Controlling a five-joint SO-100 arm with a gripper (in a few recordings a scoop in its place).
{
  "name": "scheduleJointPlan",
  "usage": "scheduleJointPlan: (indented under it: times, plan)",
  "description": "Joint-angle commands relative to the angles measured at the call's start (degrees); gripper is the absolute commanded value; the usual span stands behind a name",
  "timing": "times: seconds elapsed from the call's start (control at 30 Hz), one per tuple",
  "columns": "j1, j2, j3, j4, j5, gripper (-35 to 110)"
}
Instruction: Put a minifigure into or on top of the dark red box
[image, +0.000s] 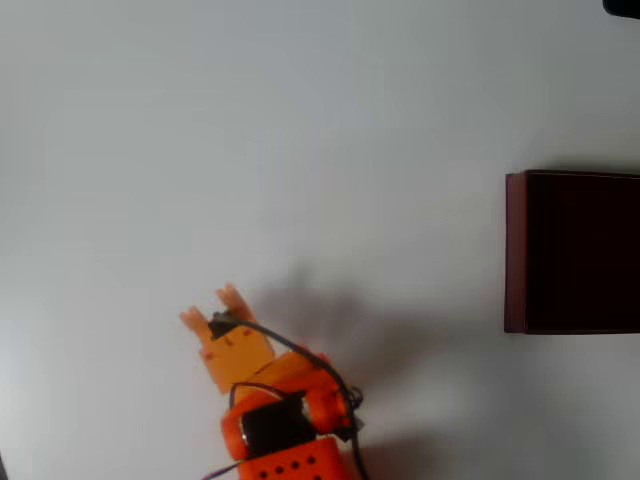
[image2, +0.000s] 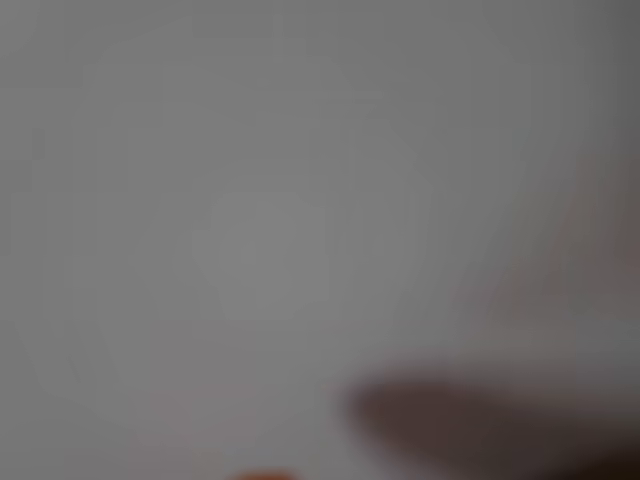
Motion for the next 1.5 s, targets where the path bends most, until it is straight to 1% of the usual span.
scheduleJointPlan:
  times: [0.0,0.17,0.3,0.43,0.6,0.77,0.93,1.03,1.2,1.37,1.47]
  plan:
    - [-1.3,0.0,0.5,3.1,5.5,24]
    - [-1.7,0.2,0.9,2.5,4.0,24]
    - [-1.0,1.9,2.2,1.3,0.4,24]
    - [0.4,6.9,5.2,0.7,-2.9,23]
    - [2.4,13.4,8.4,2.4,-6.2,22]
    - [2.9,19.4,10.8,4.0,-7.7,22]
    - [2.9,18.3,10.9,4.0,-7.0,21]
    - [4.5,19.0,11.9,3.4,-8.3,21]
    - [6.5,18.7,12.6,3.4,-7.6,20]
    - [5.8,17.7,12.2,2.8,-7.9,20]
    - [6.9,12.7,11.1,1.3,-8.7,20]
